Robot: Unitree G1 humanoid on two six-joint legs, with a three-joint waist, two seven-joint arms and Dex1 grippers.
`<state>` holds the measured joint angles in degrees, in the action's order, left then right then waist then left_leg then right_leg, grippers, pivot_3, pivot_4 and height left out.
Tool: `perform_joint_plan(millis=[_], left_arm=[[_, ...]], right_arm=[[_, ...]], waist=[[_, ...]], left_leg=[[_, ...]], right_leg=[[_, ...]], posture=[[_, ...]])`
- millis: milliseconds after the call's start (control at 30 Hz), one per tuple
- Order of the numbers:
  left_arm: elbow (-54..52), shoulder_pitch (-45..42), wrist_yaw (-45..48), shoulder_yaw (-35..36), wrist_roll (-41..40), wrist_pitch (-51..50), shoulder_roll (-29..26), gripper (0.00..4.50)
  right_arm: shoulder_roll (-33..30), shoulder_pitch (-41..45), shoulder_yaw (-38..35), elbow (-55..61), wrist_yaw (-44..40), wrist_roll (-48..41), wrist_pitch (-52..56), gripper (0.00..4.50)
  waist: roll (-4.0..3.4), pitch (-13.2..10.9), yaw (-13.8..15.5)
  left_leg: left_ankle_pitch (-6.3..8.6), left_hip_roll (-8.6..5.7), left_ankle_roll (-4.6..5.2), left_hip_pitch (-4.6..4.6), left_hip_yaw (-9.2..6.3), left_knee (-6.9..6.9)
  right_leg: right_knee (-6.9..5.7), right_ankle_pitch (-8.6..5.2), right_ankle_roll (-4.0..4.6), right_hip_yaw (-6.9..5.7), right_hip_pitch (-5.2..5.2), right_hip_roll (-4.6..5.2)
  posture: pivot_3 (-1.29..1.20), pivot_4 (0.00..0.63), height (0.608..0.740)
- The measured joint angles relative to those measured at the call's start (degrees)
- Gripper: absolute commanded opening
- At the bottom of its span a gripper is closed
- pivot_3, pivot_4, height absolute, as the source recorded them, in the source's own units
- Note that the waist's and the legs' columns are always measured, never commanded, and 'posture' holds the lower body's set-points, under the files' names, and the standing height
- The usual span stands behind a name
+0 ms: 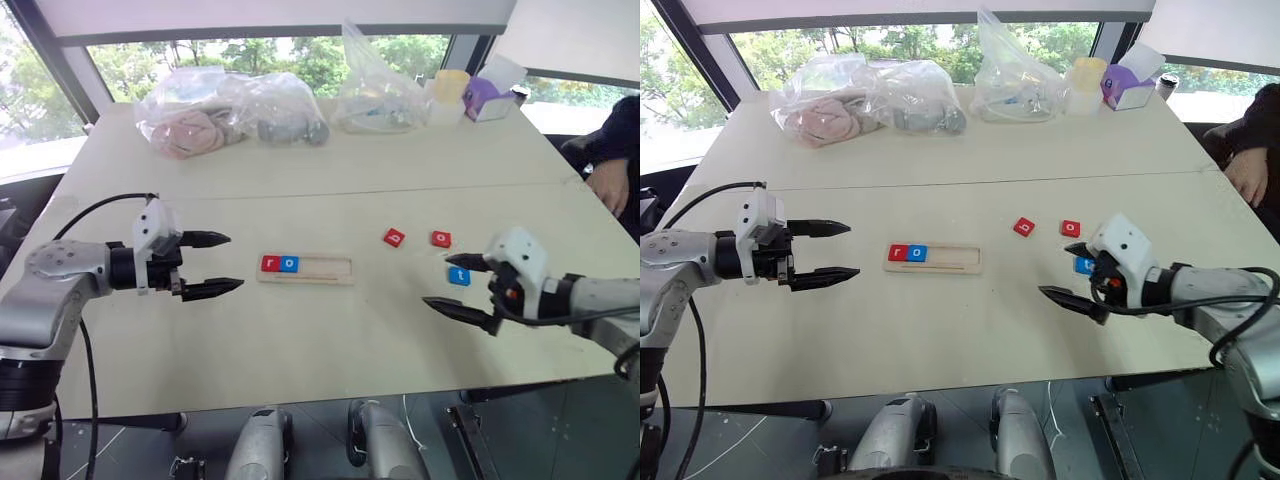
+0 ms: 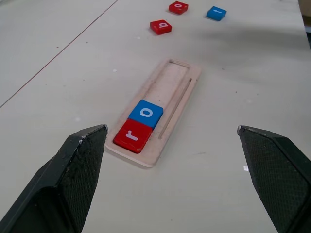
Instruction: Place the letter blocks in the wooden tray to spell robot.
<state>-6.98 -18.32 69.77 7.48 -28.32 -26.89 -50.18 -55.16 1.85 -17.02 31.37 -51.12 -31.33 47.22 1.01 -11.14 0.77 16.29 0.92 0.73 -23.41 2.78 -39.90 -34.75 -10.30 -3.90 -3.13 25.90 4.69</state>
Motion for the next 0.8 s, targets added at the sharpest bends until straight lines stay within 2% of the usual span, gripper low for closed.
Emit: perform_joint_plan(millis=[567, 800], left_arm=[[-3.3, 1.8, -1.2, -0.2, -0.4, -1.0, 0.7, 4.5], [2.3, -1.6, 1.1, -4.7, 2.5, 3.3, 1.1, 4.5]], right_arm=[[-1.0, -0.4, -1.4, -1.4, -0.1, 0.3, -1.7, 4.46], [-0.8, -0.4, -1.1, -0.3, 1.9, 0.2, -1.6, 4.46]], waist=[[0.0, 0.0, 0.0], [0.0, 0.0, 0.1]], left_leg=[[0.01, 0.03, -0.01, -0.04, 0.04, 0.09], [0.01, 0.02, 0.0, -0.05, 0.04, 0.11]], right_leg=[[0.38, 0.01, 0.0, -0.02, -0.07, -0.01], [0.44, 0.02, 0.01, -0.03, -0.1, -0.01]], posture=[[0.0, 0.15, 0.74], [0.0, 0.15, 0.74]])
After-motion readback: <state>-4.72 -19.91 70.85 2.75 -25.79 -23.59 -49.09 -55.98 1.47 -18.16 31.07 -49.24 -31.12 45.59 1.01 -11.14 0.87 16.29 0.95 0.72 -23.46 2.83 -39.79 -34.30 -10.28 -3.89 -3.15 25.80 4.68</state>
